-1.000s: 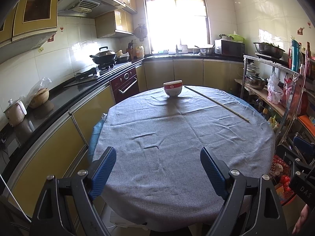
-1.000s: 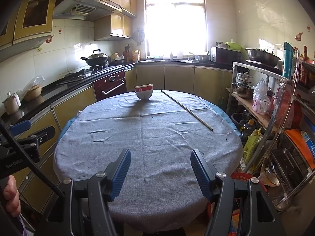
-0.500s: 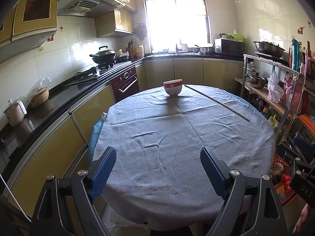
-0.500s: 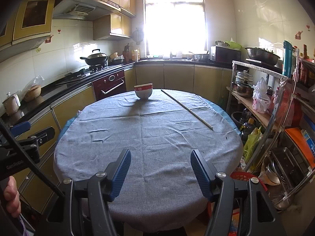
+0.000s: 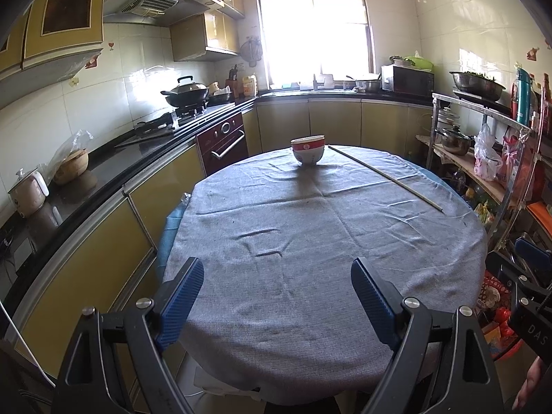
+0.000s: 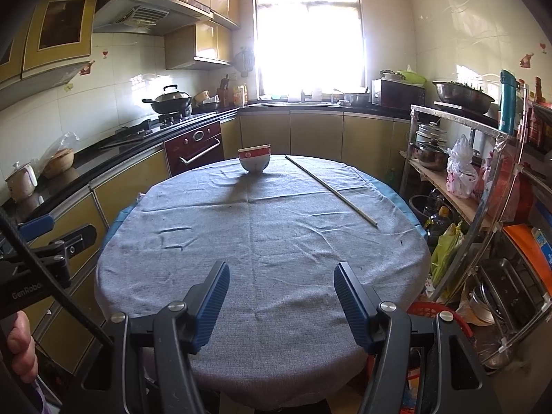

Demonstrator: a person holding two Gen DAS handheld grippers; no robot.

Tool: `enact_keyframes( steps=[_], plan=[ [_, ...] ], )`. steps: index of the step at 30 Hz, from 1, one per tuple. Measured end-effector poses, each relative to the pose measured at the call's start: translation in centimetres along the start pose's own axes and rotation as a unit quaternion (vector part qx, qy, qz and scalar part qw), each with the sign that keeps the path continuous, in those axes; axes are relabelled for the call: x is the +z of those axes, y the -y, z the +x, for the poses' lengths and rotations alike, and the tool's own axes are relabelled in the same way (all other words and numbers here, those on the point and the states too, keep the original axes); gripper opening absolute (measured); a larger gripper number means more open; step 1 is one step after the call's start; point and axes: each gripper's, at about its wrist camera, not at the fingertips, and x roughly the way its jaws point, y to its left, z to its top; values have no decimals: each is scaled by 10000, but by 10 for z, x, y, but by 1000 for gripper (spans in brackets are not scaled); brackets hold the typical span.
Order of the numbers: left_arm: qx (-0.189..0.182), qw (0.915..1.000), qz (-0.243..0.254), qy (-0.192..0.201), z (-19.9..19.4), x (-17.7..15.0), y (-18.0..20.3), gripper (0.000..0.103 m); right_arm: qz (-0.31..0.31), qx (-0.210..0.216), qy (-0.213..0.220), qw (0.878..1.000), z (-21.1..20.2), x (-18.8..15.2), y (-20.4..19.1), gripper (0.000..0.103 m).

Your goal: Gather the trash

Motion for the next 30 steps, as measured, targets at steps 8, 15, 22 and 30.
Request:
enact_keyframes(
  steps=[8, 15, 22, 30],
  plan=[
    [177, 9998, -79, -50, 7, 8, -1, 87, 56, 138, -20, 9999, 13, 9, 5, 67],
    [293, 9995, -108, -66, 12, 23, 2, 87, 138, 277, -55, 9995, 26, 23, 11, 67],
    [232, 9997, 8, -67, 20, 37, 11, 87, 299, 269, -20, 9992, 34, 37, 20, 67],
    [172, 9997, 139, -144, 51, 44, 16, 87, 438, 89, -188, 9988, 61, 42, 27, 68]
  ],
)
